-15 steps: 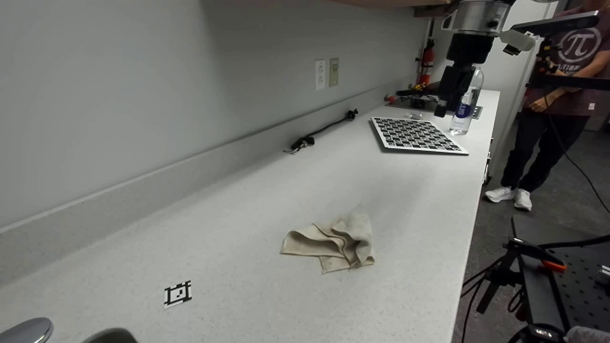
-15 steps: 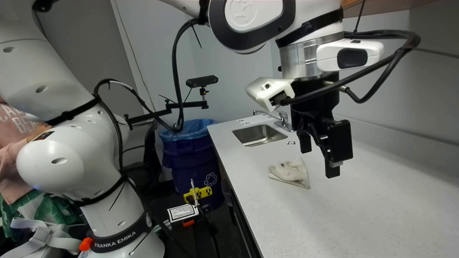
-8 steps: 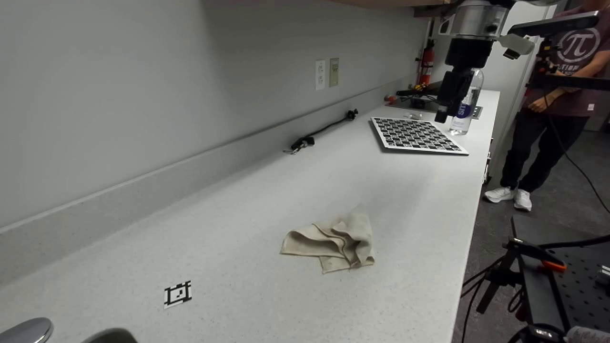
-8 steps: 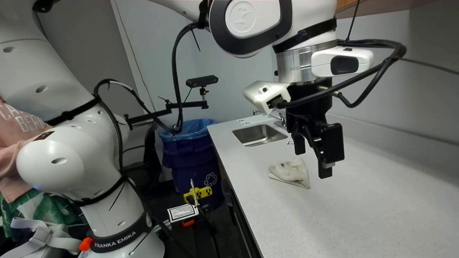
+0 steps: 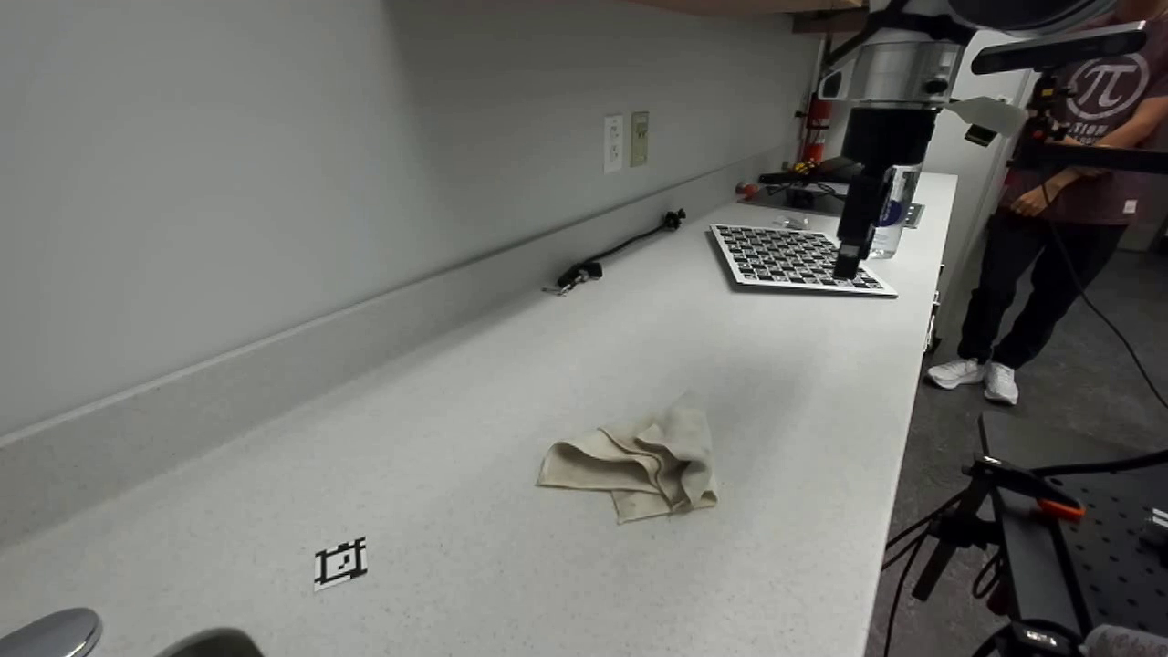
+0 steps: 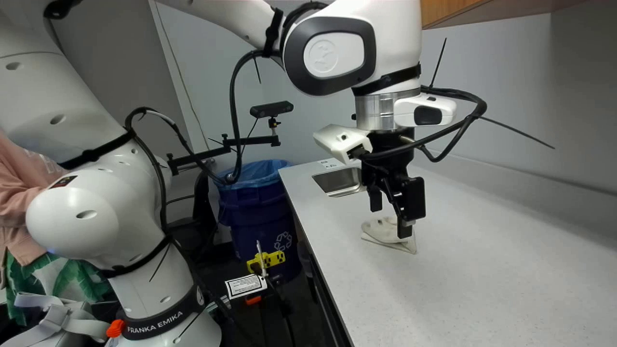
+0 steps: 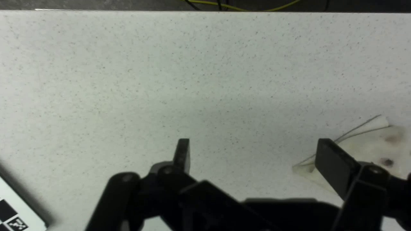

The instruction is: Use the towel to wipe the countertop

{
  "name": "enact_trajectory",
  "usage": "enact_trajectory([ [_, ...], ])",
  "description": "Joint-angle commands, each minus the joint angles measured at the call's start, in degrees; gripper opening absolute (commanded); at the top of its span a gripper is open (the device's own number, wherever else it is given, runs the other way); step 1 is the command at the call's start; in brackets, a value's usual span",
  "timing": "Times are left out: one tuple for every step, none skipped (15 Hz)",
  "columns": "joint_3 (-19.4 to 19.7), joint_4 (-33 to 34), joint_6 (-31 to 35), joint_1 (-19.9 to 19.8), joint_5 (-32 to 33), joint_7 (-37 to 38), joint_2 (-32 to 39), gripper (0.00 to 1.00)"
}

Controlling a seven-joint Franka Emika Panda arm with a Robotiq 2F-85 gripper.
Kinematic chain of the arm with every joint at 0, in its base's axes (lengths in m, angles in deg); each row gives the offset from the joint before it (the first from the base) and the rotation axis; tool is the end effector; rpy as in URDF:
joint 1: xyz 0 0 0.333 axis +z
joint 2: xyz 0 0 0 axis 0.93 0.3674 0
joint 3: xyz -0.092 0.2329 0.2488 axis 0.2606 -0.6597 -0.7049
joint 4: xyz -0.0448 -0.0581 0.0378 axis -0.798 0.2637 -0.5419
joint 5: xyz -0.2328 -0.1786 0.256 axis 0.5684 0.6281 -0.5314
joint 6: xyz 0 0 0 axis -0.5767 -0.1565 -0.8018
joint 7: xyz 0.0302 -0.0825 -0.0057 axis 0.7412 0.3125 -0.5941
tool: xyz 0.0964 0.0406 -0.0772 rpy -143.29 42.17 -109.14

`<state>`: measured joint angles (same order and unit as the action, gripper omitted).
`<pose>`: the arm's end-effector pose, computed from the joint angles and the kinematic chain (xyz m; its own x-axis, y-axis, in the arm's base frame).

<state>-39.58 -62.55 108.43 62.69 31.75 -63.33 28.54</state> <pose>0.3955 -0.1130 0.3831 0.9976 -0.0699 0.0014 -0.0697 -0.9965 -0.0471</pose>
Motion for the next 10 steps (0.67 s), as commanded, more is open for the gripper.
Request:
enact_trajectory([
  [-2.25,-1.06,2.31,3.49,-4.64,-1.55,0.77,1.0],
  [-3.33,-1.27,3.53,4.57,-5.24,-1.41,1.15,1.0],
  [-4.1,-1.24,4.45,5.52,-5.93,-1.75,1.64,1.0],
  [-4.95,-1.27,6.03,6.54,-6.55,-2.0,2.41,1.0],
  [-5.51,-1.19,7.32,7.53,-7.71,-2.51,3.18,1.0],
  [-6.2,-1.33,9.7,8.4,-8.7,-2.46,3.88,1.0],
  [-6.78,-1.31,11.49,9.21,-9.63,-2.7,4.48,1.0],
  [-7.47,-1.31,13.63,9.84,-10.06,-2.61,5.13,1.0],
  [-8.16,-1.08,15.44,10.56,-10.57,-2.56,5.93,1.0],
  [-8.6,-0.83,16.58,11.22,-11.21,-2.87,6.66,1.0],
])
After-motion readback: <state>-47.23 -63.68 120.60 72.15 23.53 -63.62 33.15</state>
